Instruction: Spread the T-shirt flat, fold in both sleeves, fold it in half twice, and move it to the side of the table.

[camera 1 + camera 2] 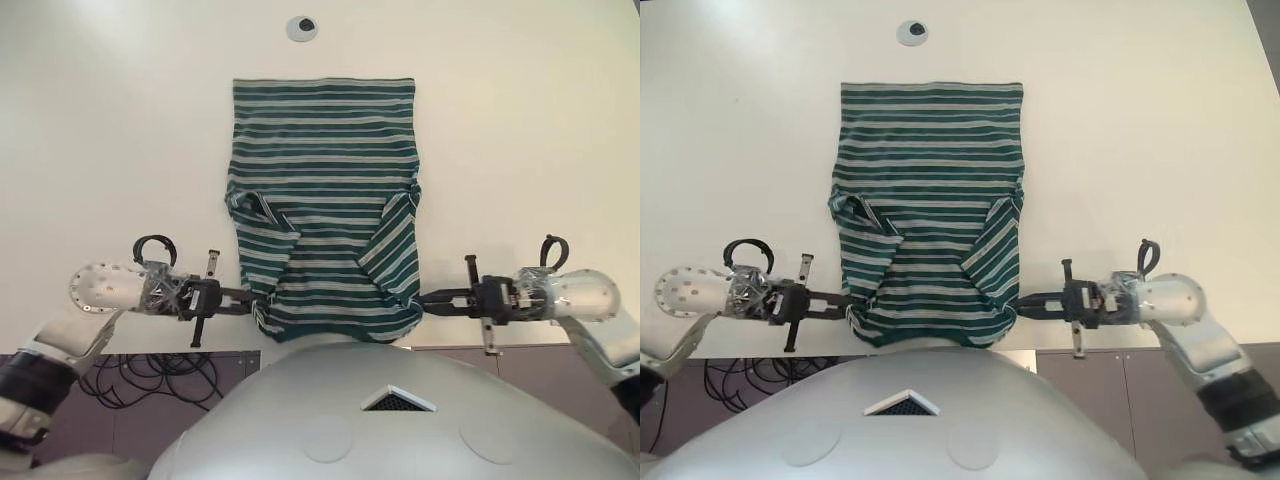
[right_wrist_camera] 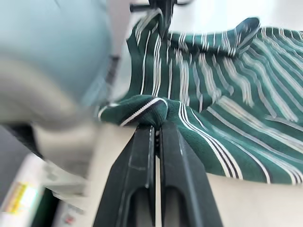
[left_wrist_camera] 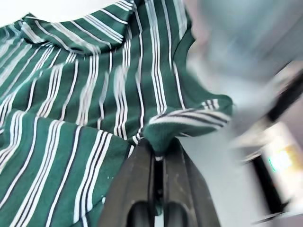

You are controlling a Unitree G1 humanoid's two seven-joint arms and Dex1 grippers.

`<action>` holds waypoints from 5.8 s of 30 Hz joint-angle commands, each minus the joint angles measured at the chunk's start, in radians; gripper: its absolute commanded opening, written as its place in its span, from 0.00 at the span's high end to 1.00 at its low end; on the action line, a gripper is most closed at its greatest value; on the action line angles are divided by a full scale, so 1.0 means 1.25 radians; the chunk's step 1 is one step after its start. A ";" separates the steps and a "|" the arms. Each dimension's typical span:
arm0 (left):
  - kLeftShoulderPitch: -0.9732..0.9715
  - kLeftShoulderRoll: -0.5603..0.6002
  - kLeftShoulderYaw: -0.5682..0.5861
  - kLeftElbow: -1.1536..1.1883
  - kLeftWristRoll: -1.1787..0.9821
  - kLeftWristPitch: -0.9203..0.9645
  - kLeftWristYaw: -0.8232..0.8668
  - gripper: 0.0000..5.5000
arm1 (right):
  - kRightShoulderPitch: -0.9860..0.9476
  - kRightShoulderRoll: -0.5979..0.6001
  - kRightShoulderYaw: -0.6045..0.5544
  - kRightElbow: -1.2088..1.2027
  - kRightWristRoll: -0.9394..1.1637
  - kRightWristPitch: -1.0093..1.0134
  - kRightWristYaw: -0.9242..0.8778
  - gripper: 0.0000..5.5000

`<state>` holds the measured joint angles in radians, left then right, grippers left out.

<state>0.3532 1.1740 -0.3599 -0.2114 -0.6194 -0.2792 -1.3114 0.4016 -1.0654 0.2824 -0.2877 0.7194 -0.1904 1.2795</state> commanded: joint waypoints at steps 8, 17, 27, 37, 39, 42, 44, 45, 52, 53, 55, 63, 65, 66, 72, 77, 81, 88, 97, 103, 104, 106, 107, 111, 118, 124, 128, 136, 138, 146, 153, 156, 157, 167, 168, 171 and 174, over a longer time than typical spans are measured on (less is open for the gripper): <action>-0.010 0.010 0.234 -0.093 -0.287 0.280 -0.114 0.99 | 0.008 0.044 -0.167 -0.073 0.132 0.209 0.015 1.00; -0.326 -0.289 0.202 0.296 0.073 0.295 0.194 0.99 | -0.364 0.345 -0.105 0.233 -0.087 0.314 -0.252 1.00; -0.493 -0.434 0.205 0.612 0.252 0.261 0.288 0.99 | -0.562 0.514 -0.105 0.525 -0.268 0.296 -0.362 1.00; -0.683 -0.515 0.342 0.730 0.170 0.458 0.330 0.71 | -0.696 0.637 -0.183 0.738 -0.294 0.266 -0.433 0.74; -0.730 -0.529 0.353 0.782 0.180 0.488 0.358 0.66 | -0.756 0.669 -0.219 0.845 -0.307 0.251 -0.510 0.74; -0.750 -0.536 0.381 0.827 0.181 0.429 0.346 0.61 | -0.778 0.673 -0.245 0.899 -0.323 0.172 -0.517 0.74; -0.662 -0.537 0.406 0.674 0.115 0.349 0.198 0.61 | -0.717 0.650 -0.202 0.820 -0.371 -0.003 -0.432 0.74; -0.601 -0.534 0.402 0.574 0.085 0.323 0.121 0.61 | -0.685 0.637 -0.179 0.783 -0.397 -0.083 -0.395 0.74; -0.329 -0.423 0.154 0.339 0.356 0.038 -0.060 0.61 | -0.672 0.546 -0.030 0.855 -0.746 -0.329 -0.538 0.74; -0.322 -0.409 0.129 0.348 0.392 0.012 -0.068 0.61 | -0.683 0.532 0.007 0.880 -0.820 -0.343 -0.588 0.74; -0.320 -0.393 0.110 0.346 0.415 -0.015 -0.073 0.61 | -0.701 0.512 0.062 0.920 -0.925 -0.357 -0.653 0.74; -0.339 -0.292 0.017 0.394 0.653 -0.064 0.034 0.61 | -0.628 0.424 0.115 0.824 -0.887 -0.389 -0.506 0.74; -0.371 -0.288 -0.004 0.441 0.749 -0.114 0.138 0.61 | -0.567 0.377 0.136 0.722 -0.837 -0.365 -0.401 0.74; -0.389 -0.293 -0.010 0.457 0.787 -0.149 0.191 0.61 | -0.531 0.354 0.147 0.658 -0.797 -0.343 -0.344 0.74; -0.575 -0.300 -0.142 0.627 1.138 -0.341 0.635 0.61 | -0.372 0.278 0.189 0.308 -0.582 -0.177 -0.175 0.74; -0.746 -0.248 -0.298 0.650 1.483 -0.335 1.024 0.61 | -0.319 0.258 0.183 0.178 -0.500 -0.111 -0.139 0.74; -0.794 -0.254 -0.339 0.671 1.570 -0.320 1.223 0.61 | -0.311 0.290 0.145 0.145 -0.465 -0.080 -0.157 0.74; -0.833 -0.258 -0.241 0.797 1.436 -0.373 1.486 0.61 | -0.276 0.250 -0.004 0.040 -0.257 0.061 -0.131 0.74; -0.547 -0.094 -0.285 0.689 0.604 -0.733 0.987 0.55 | -0.206 0.218 -0.123 0.177 -0.322 0.005 -0.131 0.67; -0.369 -0.023 -0.328 0.591 0.535 -0.625 0.683 0.39 | -0.169 0.215 -0.109 0.353 -0.493 -0.239 -0.130 0.48; -0.356 -0.030 -0.317 0.586 0.551 -0.615 0.667 0.36 | -0.174 0.220 -0.105 0.378 -0.517 -0.273 -0.137 0.45; -0.344 -0.052 -0.298 0.590 0.588 -0.602 0.642 0.31 | -0.191 0.228 -0.088 0.435 -0.566 -0.354 -0.155 0.44; -0.339 -0.061 -0.292 0.589 0.595 -0.597 0.628 0.29 | -0.195 0.233 -0.080 0.449 -0.573 -0.378 -0.156 0.44; -0.329 -0.121 -0.276 0.584 0.637 -0.613 0.607 0.29 | -0.189 0.260 -0.017 0.427 -0.613 -0.447 -0.175 0.44; -0.286 -0.146 -0.278 0.569 0.605 -0.608 0.534 0.37 | -0.215 0.260 0.049 0.430 -0.681 -0.520 -0.234 0.44; -0.281 -0.166 -0.289 0.563 0.587 -0.590 0.463 0.56 | -0.276 0.277 0.095 0.482 -0.760 -0.568 -0.300 0.56; -0.273 -0.169 -0.284 0.555 0.568 -0.583 0.422 0.65 | -0.291 0.275 0.121 0.493 -0.754 -0.582 -0.312 0.66; -0.251 -0.168 -0.277 0.518 0.487 -0.542 0.333 0.87 | -0.296 0.264 0.165 0.474 -0.698 -0.558 -0.289 0.91; -0.247 -0.167 -0.272 0.497 0.459 -0.520 0.306 0.91 | -0.289 0.257 0.176 0.459 -0.662 -0.535 -0.271 0.96; -0.189 -0.102 -0.246 0.270 0.194 -0.242 0.117 0.98 | -0.228 0.185 0.168 0.253 -0.316 -0.235 -0.092 1.00; -0.105 0.020 -0.160 0.017 -0.093 0.128 -0.084 0.98 | -0.139 0.055 0.064 -0.006 0.041 0.106 0.070 1.00; -0.081 0.014 -0.092 0.000 -0.141 0.184 -0.117 0.98 | -0.107 0.061 0.012 -0.063 0.089 0.168 0.070 1.00; -0.078 0.005 -0.073 0.003 -0.145 0.196 -0.123 0.98 | -0.103 0.071 -0.004 -0.074 0.098 0.184 0.063 1.00; -0.182 -0.176 0.107 0.193 -0.192 0.369 -0.134 0.98 | -0.243 0.269 -0.036 0.015 -0.001 0.293 -0.105 1.00; -0.197 -0.197 0.117 0.233 -0.177 0.374 -0.132 0.98 | -0.258 0.289 -0.034 0.039 -0.021 0.300 -0.124 1.00; -0.223 -0.245 0.145 0.309 -0.144 0.385 -0.133 0.98 | -0.298 0.346 -0.032 0.108 -0.070 0.316 -0.174 1.00; -0.248 -0.277 0.167 0.360 -0.115 0.399 -0.142 0.98 | -0.328 0.387 -0.035 0.157 -0.111 0.321 -0.202 1.00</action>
<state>0.0713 0.8435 -0.1746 0.2047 -0.7999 0.2084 -1.4845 0.0203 -0.6023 0.2414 -0.1206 0.6150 0.2023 1.0456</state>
